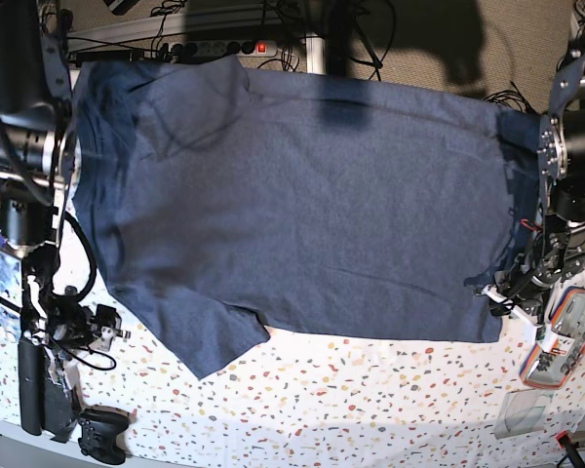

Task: Fold the T-shirt properly
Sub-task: 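Slide the right gripper along the shirt edge toward the sleeve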

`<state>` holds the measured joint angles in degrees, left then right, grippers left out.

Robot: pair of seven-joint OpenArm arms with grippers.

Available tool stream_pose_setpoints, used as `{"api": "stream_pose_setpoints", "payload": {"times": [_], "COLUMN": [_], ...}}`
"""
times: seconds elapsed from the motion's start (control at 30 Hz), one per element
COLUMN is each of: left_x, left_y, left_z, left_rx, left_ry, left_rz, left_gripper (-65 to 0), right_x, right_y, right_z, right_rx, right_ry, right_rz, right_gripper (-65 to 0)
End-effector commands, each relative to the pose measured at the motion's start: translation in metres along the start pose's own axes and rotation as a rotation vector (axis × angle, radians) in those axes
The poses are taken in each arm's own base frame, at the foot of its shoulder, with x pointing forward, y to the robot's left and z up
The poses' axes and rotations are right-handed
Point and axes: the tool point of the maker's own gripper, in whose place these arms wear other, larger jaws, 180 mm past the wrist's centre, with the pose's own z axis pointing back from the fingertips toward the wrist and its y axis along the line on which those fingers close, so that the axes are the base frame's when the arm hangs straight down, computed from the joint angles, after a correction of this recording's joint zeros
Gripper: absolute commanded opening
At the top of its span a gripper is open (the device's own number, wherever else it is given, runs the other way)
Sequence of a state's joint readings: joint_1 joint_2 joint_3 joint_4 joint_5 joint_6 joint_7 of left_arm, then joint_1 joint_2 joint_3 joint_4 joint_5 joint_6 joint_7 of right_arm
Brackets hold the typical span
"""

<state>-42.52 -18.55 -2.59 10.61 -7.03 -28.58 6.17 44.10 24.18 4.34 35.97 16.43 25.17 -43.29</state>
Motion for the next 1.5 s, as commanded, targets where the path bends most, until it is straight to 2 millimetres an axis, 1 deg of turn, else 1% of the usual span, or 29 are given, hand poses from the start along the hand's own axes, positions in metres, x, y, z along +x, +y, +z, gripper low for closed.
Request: {"api": "stream_pose_setpoints", "payload": {"times": [0.0,0.1,0.2,0.27,0.4,0.53,0.67,0.7,0.83,0.93,0.97,1.07,1.17,1.3,1.4,1.47], "left_x": [0.006,0.006,0.006,0.007,0.008,0.007,0.008,0.008,0.007,0.007,0.007,0.007,0.007,0.007,0.007,0.007], "left_y": [0.002,0.002,0.002,0.002,0.002,0.002,0.002,0.002,0.002,0.002,0.002,0.002,0.002,0.002,0.002,0.002], "left_z": [0.001,0.001,0.001,0.001,0.001,0.001,0.001,0.001,0.001,0.001,0.001,0.001,0.001,0.001,0.001,0.001], "left_rx": [0.003,0.003,0.003,0.003,0.002,0.002,0.002,0.002,0.002,0.003,0.003,0.003,0.003,0.003,0.003,0.002], "left_ry": [0.017,0.017,0.016,0.011,0.009,0.01,0.009,0.009,0.01,0.012,0.014,0.014,0.014,0.014,0.013,0.013], "left_rz": [-0.02,-0.02,-0.021,-0.021,-0.021,-0.021,-0.021,-0.021,-0.021,-0.021,-0.021,-0.021,-0.021,-0.02,-0.021,-0.02], "left_gripper": [-65.0,-65.0,-65.0,-65.0,-65.0,-65.0,-65.0,-65.0,-65.0,-65.0,-65.0,-65.0,-65.0,-65.0,-65.0,-65.0], "right_x": [0.03,0.02,0.003,-0.008,-0.021,-0.022,-0.027,-0.029,-0.028,-0.021,-0.018,-0.01,-0.007,-0.012,-0.02,-0.022], "right_y": [-0.009,-0.024,-0.034,-0.036,-0.032,-0.03,-0.029,-0.027,-0.024,-0.017,-0.016,-0.018,-0.022,-0.027,-0.022,-0.017], "right_z": [0.01,0.001,-0.008,-0.013,-0.019,-0.02,-0.021,-0.021,-0.022,-0.02,-0.019,-0.015,-0.01,-0.009,-0.01,-0.012], "right_rx": [-0.019,-0.063,-0.097,-0.096,-0.069,-0.067,-0.065,-0.062,-0.046,0.017,0.031,0.055,0.077,0.07,0.08,0.088], "right_ry": [-0.064,-0.04,-0.017,0.002,0.024,0.028,0.056,0.066,0.064,0.023,0.007,-0.033,-0.054,-0.033,0.013,0.018], "right_rz": [0.001,0.003,0.019,0.023,0.027,0.027,0.026,0.027,0.028,0.075,0.073,0.031,0.02,0.021,0.026,0.028], "right_gripper": [-34.8,-34.8,-34.8,-34.8,-34.8,-35.2,-42.9,-43.1,-43.0,-42.4,-41.3,-35.2,-34.4,-34.4,-34.4,-34.4]}}
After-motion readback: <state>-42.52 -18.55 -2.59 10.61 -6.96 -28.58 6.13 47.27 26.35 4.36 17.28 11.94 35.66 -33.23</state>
